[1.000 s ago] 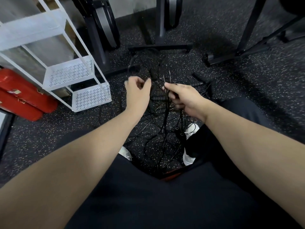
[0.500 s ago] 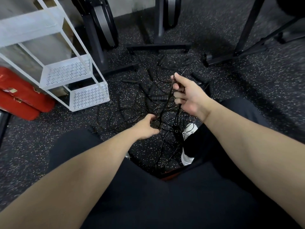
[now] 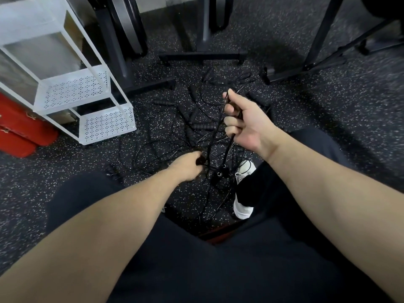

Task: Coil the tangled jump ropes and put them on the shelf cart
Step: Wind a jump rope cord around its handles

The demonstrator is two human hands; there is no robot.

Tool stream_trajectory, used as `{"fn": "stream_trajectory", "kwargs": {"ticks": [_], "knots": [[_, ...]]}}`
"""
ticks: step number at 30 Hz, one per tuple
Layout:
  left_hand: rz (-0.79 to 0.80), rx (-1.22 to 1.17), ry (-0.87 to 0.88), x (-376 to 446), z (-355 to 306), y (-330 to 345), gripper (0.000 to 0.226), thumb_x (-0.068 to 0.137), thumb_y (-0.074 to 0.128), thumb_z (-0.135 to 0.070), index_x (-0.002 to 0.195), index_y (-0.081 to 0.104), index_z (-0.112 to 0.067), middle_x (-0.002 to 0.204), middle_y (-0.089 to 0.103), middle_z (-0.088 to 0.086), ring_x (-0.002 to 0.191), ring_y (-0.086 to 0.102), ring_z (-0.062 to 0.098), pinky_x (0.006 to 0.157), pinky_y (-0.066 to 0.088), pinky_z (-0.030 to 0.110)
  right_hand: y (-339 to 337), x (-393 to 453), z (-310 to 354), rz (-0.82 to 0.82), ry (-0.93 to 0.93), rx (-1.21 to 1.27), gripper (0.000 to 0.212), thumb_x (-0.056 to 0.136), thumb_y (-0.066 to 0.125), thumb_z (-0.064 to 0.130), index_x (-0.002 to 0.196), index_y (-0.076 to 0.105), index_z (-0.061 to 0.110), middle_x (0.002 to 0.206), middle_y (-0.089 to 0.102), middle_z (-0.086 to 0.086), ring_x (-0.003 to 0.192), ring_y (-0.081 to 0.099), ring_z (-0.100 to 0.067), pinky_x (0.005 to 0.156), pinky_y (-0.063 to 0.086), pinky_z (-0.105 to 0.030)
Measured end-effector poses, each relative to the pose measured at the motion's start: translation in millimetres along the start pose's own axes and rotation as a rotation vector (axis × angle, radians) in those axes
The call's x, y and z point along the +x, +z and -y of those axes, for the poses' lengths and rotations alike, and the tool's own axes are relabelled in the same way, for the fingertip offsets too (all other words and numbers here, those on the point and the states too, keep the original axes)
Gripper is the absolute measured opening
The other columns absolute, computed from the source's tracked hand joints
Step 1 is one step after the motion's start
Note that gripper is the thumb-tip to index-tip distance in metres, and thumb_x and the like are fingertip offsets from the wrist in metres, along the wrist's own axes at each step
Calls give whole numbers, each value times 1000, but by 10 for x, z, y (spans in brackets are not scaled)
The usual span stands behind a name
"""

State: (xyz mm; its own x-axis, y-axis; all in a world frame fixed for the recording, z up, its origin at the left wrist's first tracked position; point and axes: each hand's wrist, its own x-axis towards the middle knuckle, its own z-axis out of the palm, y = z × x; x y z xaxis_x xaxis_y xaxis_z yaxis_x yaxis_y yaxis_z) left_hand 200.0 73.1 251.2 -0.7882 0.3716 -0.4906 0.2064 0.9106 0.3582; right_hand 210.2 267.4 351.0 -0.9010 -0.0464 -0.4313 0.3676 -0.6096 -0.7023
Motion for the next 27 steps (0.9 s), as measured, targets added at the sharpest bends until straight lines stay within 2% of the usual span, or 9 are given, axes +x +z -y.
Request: {"fn": "stream_trajectory", "kwargs": {"ticks": [2,3,7,10,11,13,15,22,27], "knots": [[5,71,9,13,58,-47,33,104,56,-33,136,58,-23,129,68,5,111,64,27,99,51,39,-27,26,9,-23,-15,-41,19,99,62,40,86,68,28,63,46,11,51,16,-7,43,15,-22],[2,45,10,5,82,-88,31,105,55,-34,134,59,-21,121,70,3,103,65,25,95,53,40,-42,48,17,-36,-26,-61,18,99,62,40,87,69,28,63,47,10,50,17,-7,42,16,-21],[52,-161,0,-108,214,-292,30,109,48,-32,132,54,-13,110,65,6,70,58,14,59,48,18,-118,162,60,-92,-57,-117,18,97,65,43,88,72,28,62,46,10,49,18,-7,44,18,-22],[65,-134,18,-232,350,-444,29,107,50,-40,125,58,-18,126,65,4,100,64,16,77,44,20,-168,252,79,-133,-71,-148,17,98,64,44,95,72,28,60,45,11,49,19,-6,47,14,-23],[57,-139,20,-273,383,-494,28,106,50,-44,118,60,-21,119,68,2,102,65,18,80,44,24,-187,284,82,-145,-73,-150,18,98,64,44,97,72,28,59,44,11,48,18,-6,46,14,-22],[32,-190,28,-339,413,-589,29,104,49,-49,100,60,-23,83,64,-3,71,59,12,67,43,27,-226,348,74,-169,-73,-160,19,98,63,45,99,73,29,59,44,11,47,19,-5,44,14,-21],[1,-323,22,-359,430,-649,30,106,49,-45,87,56,-22,67,50,-7,54,40,8,58,36,26,-260,411,52,-203,-69,-188,21,98,63,46,101,74,29,59,44,11,46,20,-5,44,15,-21],[-53,-891,55,-372,586,-774,34,108,47,-29,78,50,-15,65,47,-8,53,30,10,49,25,20,-401,654,-12,-294,-5,-297,24,101,59,45,97,74,26,61,47,9,45,24,-5,40,18,-21],[-323,-1186,70,-360,586,-875,21,106,49,-22,101,68,-17,102,65,3,93,60,16,79,51,35,-406,812,-49,-255,27,-526,26,104,54,37,111,71,19,67,48,6,45,27,-5,39,20,-20]]}}
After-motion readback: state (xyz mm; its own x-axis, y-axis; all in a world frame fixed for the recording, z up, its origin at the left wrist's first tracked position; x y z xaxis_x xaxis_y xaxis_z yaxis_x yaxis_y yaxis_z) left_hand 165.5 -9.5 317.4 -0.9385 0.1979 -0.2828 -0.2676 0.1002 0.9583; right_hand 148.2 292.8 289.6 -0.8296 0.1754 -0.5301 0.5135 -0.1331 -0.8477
